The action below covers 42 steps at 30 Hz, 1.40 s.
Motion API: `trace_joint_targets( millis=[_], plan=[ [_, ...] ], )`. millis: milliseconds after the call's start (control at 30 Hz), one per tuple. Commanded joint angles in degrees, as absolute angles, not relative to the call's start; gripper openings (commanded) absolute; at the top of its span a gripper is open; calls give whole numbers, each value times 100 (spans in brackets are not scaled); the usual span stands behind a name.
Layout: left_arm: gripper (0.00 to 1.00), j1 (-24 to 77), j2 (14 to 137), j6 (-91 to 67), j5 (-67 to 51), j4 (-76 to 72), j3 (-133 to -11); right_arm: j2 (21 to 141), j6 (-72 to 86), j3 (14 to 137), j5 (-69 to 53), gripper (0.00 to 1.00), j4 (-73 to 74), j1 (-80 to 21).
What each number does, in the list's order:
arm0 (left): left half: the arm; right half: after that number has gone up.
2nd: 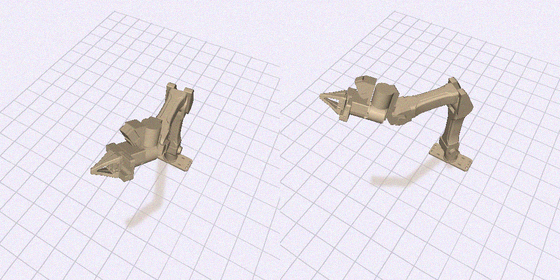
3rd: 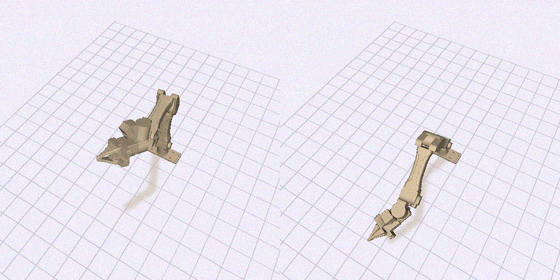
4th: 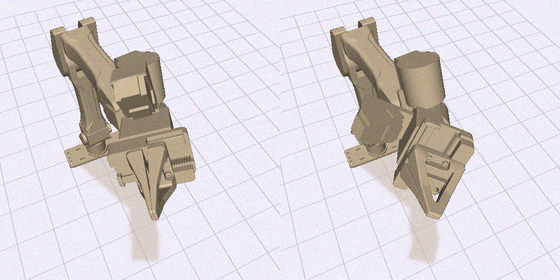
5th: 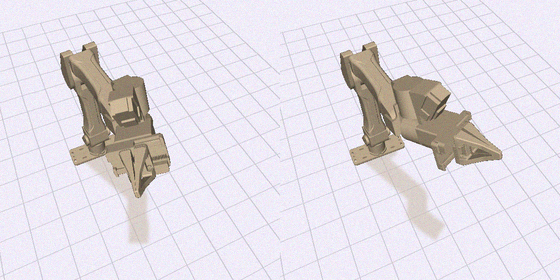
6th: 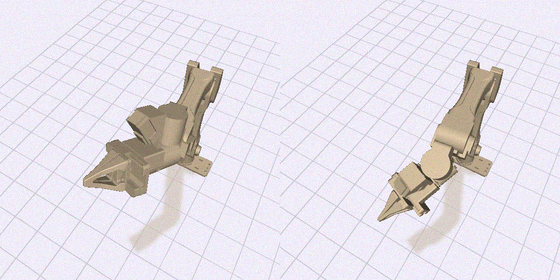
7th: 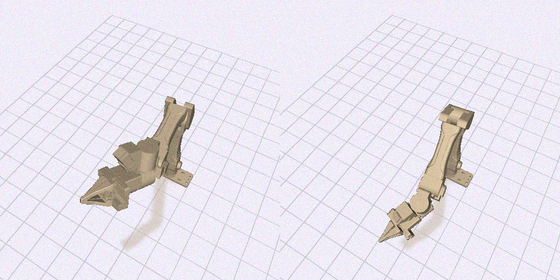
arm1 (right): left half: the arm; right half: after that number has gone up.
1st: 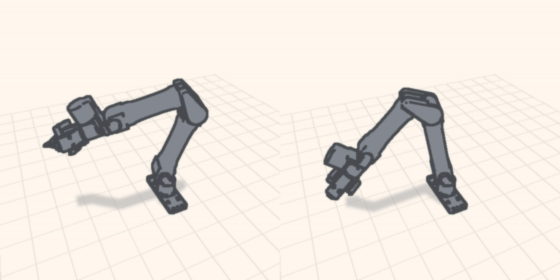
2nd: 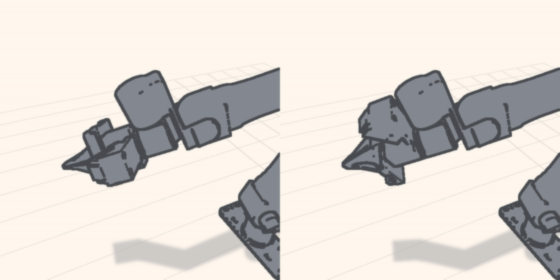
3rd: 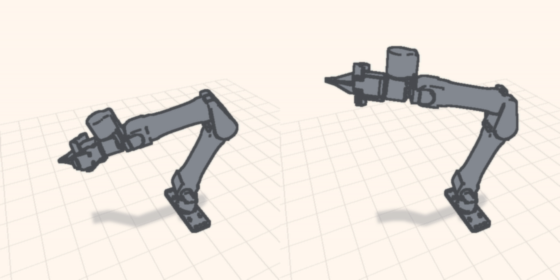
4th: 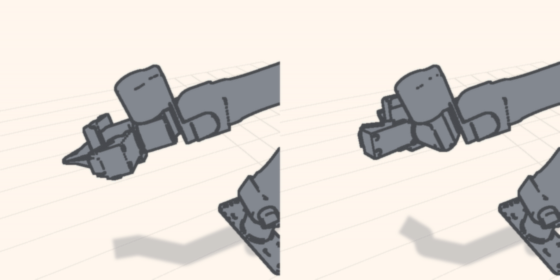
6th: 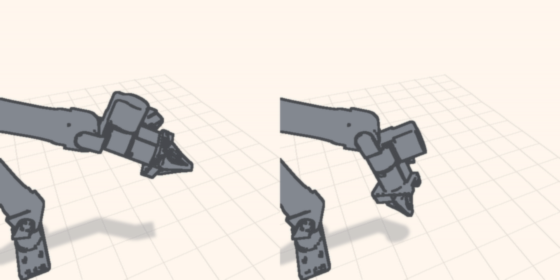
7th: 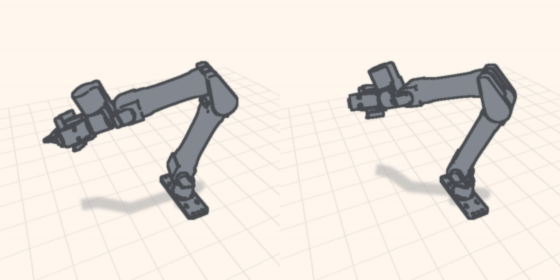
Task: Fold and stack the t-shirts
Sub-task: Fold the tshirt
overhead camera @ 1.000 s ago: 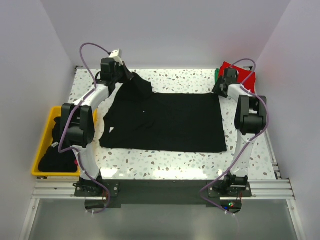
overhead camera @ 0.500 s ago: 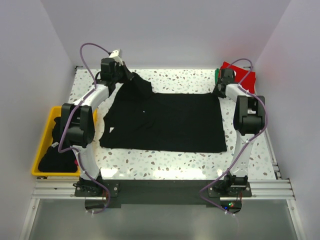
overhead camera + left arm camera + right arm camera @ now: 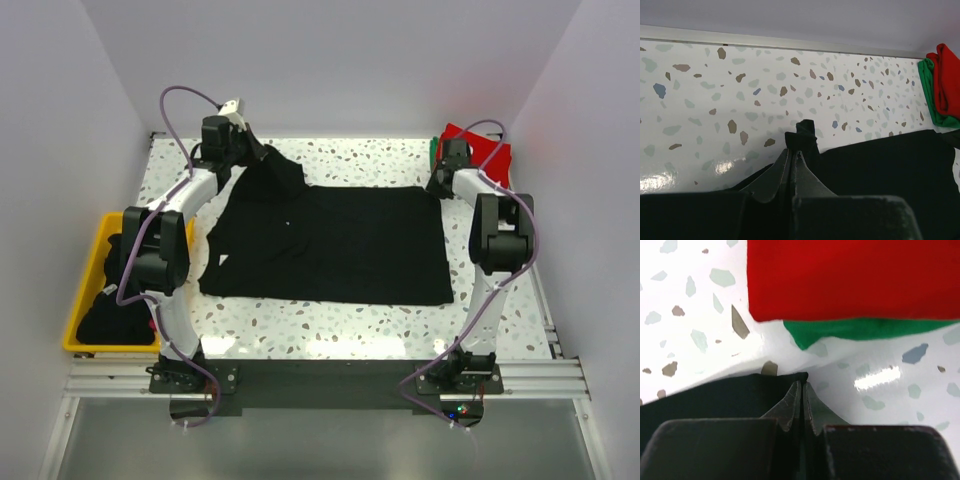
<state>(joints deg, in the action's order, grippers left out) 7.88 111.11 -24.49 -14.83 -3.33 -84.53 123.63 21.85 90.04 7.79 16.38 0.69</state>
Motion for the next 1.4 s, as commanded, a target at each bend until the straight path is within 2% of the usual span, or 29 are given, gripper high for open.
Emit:
trace_joint_targets(
  millis=[0, 467, 967, 1367],
  plan=[
    [0, 738, 10829, -2435, -1591, -519, -8517, 11673, 2250, 8808, 729, 0, 1697, 44],
    [0, 738, 10204, -2566, -1494, -466, -8122, 10767, 2408, 8104, 1063, 0, 1468, 44],
    [0, 738, 8860, -3418, -844, 289, -6602, 9651, 2847, 6962, 1591, 0, 1397, 44],
    [0, 738, 7841, -3735, -536, 993, -5626, 8711, 3260, 5714, 1380, 0, 1354, 44]
  ],
)
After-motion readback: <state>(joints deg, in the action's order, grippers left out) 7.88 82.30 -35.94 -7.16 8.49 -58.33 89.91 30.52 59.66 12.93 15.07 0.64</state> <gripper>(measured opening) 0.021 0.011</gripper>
